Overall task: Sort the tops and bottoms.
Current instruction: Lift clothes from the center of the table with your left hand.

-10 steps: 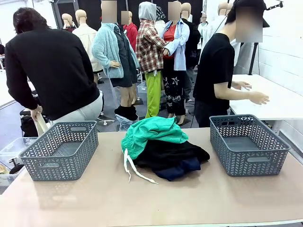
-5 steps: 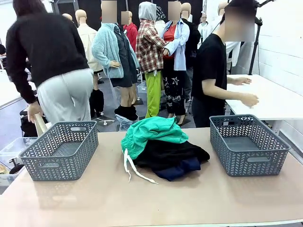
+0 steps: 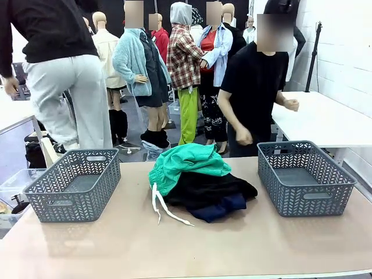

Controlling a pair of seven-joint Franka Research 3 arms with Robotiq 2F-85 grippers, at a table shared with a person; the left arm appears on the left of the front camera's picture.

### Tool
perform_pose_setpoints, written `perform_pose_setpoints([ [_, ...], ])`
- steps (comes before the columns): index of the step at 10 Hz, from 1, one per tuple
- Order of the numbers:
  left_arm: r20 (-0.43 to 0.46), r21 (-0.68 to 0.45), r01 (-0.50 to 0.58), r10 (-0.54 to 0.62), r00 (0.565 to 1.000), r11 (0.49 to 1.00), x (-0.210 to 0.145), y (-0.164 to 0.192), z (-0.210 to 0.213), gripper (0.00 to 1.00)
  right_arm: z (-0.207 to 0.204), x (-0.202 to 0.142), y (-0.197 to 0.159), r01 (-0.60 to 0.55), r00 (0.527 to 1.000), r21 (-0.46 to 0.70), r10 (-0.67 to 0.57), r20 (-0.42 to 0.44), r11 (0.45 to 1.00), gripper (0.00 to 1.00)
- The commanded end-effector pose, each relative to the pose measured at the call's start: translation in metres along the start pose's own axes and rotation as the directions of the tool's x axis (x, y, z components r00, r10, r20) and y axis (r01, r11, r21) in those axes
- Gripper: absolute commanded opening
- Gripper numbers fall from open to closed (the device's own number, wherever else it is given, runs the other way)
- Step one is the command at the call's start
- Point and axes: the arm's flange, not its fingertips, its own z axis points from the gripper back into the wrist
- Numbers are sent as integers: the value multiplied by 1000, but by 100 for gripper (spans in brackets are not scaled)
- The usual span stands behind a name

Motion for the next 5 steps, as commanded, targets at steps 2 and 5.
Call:
perform_pose_setpoints([
  [2, 7, 6, 9, -9, 1000, 1000, -3, 2, 2, 100, 3, -4, 1, -19, 1000, -8, 19, 8, 1000, 100],
  [5, 7, 6, 9, -9, 1000, 1000, -3, 2, 2, 100, 3, -4, 1, -19, 1000, -8, 19, 8, 1000, 100],
])
